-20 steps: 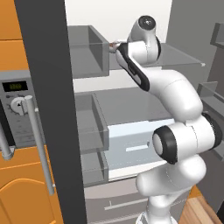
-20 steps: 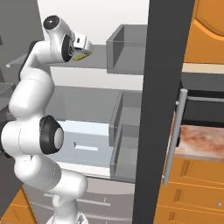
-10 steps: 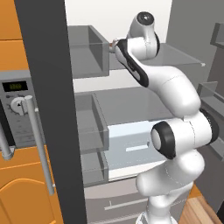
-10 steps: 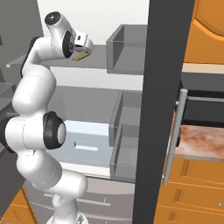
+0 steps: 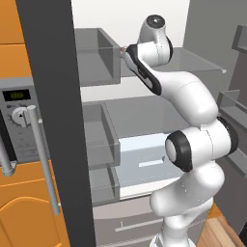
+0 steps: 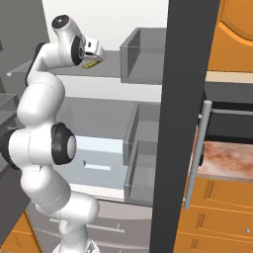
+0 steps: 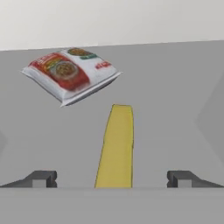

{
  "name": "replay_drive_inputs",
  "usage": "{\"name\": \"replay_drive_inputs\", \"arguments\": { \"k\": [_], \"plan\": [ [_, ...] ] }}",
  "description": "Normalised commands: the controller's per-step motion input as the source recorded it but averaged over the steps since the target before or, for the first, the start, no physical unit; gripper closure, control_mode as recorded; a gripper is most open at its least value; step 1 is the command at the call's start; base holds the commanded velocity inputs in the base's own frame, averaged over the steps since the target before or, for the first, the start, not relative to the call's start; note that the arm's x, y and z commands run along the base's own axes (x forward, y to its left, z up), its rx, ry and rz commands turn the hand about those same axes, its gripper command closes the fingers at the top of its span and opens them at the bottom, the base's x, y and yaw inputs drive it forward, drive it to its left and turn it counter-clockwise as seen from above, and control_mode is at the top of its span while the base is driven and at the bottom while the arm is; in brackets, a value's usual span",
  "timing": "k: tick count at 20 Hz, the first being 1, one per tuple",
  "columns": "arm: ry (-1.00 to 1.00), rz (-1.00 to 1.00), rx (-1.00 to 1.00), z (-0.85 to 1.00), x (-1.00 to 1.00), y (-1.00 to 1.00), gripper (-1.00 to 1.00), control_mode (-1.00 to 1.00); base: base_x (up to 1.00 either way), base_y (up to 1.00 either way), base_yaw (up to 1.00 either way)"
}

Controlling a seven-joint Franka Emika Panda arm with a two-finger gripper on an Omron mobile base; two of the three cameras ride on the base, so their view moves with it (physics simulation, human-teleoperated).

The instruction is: Retrieve the butter from the fridge and place it on a plate on the dining table. Then retrieve the butter knife by the fridge and place it near the plate.

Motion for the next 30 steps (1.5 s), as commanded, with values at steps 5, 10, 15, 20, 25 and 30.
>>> {"name": "replay_drive_inputs", "arguments": {
  "k": [5, 10, 15, 20, 25, 30],
  "plan": [
    [0.11, 0.00, -0.02, -0.16, 0.02, 0.02, -1.00, -1.00, 0.00, 0.00, 0.00],
    [0.09, 0.00, 0.00, -0.18, 0.08, 0.00, -1.00, -1.00, 0.00, 0.00, 0.00],
    [0.00, 0.02, 0.00, -0.03, 0.00, 0.00, -1.00, -1.00, 0.00, 0.00, 0.00],
    [0.02, 0.00, 0.00, -0.09, 0.00, 0.00, 1.00, -1.00, 0.00, 0.00, 0.00],
    [0.06, 0.00, 0.00, -0.17, 0.00, 0.00, 1.00, -1.00, 0.00, 0.00, 0.00],
    [0.07, 0.00, 0.00, -0.16, 0.00, 0.00, 1.00, -1.00, 0.00, 0.00, 0.00]
  ]
}}
